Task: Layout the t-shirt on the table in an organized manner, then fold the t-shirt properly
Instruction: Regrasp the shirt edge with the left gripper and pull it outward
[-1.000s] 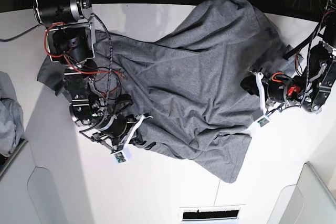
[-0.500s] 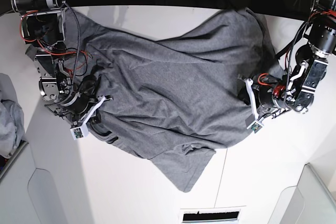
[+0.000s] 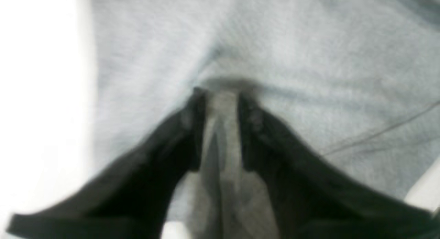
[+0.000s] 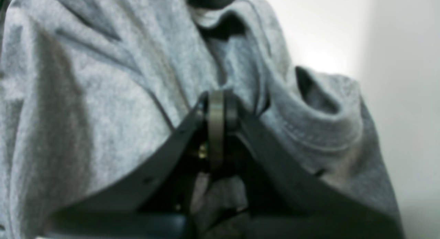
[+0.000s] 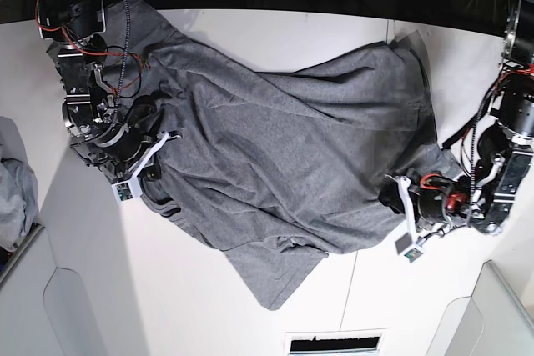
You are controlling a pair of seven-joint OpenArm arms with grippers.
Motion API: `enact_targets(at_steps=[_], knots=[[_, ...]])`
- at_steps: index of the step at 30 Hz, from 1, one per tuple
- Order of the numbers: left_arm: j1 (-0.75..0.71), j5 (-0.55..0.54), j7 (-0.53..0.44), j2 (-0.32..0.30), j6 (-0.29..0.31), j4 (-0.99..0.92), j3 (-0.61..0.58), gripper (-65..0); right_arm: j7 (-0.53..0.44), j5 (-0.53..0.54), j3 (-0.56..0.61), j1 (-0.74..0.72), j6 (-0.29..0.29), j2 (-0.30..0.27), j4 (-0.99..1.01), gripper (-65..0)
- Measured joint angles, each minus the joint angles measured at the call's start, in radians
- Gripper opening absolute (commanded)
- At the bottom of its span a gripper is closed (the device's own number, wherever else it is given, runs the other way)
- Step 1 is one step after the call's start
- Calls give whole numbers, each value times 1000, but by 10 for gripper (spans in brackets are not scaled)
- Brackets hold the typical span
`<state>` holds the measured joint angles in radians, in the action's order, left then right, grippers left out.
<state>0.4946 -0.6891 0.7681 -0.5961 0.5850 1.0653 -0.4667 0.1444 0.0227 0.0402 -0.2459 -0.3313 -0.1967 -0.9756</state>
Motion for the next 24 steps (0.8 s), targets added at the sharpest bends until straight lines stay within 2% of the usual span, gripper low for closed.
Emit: enact_targets(at_steps=[2,4,7,10,13,16,19,24], knots=[[-31,-60,44,-77,15,93,2,-342,0,3,-1,0,0,0,0,-650],[-83,-121,81,-139,71,183,2,-342,2,6,-1,0,0,0,0,-650],[-189,-153,87,-182,97,294,-2,-342,3,19,-1,0,0,0,0,-650],[-280,-121,71,-179,98,357,-6,-342,3,22,-1,0,0,0,0,-650],[-316,-1,-44,-145,96,362,-5,-342,2,23,-1,0,0,0,0,-650],[-315,98,-112,-111,21,327,-5,-342,1,23,-1,0,-1,0,0,-650],[-315,163,-122,-93,21,288,-4,-343,2,23,-1,0,-1,0,0,-650],[-317,165,-119,-85,29,274,-4,-343,2,23,-1,0,-1,0,0,-650]])
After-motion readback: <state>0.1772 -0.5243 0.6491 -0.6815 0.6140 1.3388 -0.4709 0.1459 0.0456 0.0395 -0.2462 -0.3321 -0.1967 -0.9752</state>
